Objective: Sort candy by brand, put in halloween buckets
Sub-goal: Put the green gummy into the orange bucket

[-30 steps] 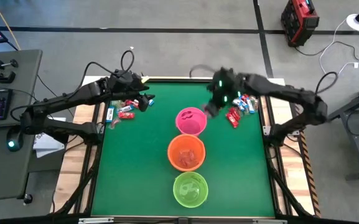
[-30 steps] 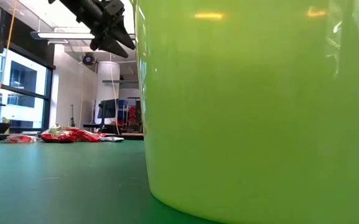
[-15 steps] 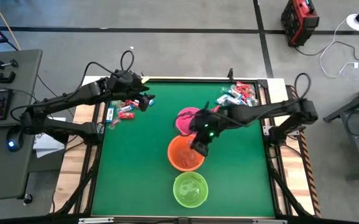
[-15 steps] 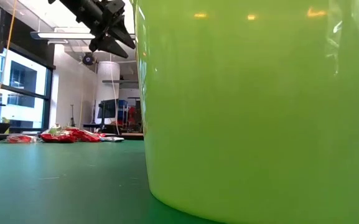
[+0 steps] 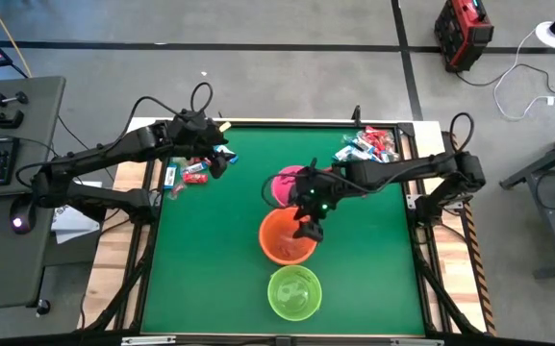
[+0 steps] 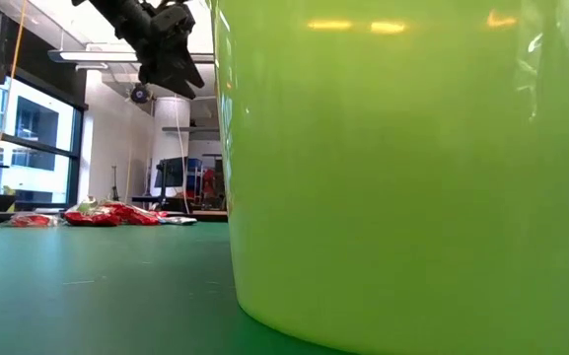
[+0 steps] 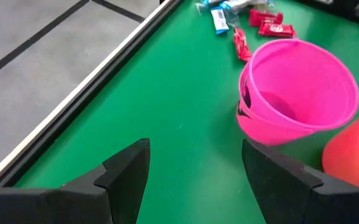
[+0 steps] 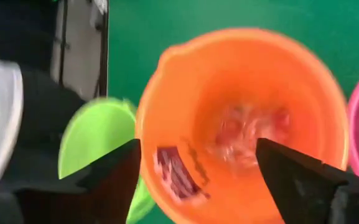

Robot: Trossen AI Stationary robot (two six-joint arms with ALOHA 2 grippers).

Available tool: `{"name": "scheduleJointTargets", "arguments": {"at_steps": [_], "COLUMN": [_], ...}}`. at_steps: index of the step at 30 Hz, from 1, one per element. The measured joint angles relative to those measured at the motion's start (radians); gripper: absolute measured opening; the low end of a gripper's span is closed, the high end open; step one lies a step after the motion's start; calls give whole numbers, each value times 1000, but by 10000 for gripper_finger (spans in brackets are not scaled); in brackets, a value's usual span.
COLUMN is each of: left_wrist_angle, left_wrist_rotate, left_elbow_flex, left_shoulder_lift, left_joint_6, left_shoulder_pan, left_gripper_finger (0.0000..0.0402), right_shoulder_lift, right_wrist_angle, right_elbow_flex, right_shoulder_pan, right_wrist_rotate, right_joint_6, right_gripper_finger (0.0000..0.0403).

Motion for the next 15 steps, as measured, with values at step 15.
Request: {"name": "scheduleJointTargets", "arguments": {"at_steps": [15], "left_wrist_angle": [-562], "left_wrist_rotate": [-108], "left_elbow_flex": [219], "left_shoulder_lift": [387], "left_joint_6": [82], "left_shoulder_pan": [279], "left_gripper_finger": [245], "right_shoulder_lift": [-4], "right_wrist_angle": [-447], "right_elbow_flex": [250], "right_shoulder_pan": [-112], "right_wrist_rotate": [282], "right_joint_6": [-304], "right_gripper_finger": [321]}}
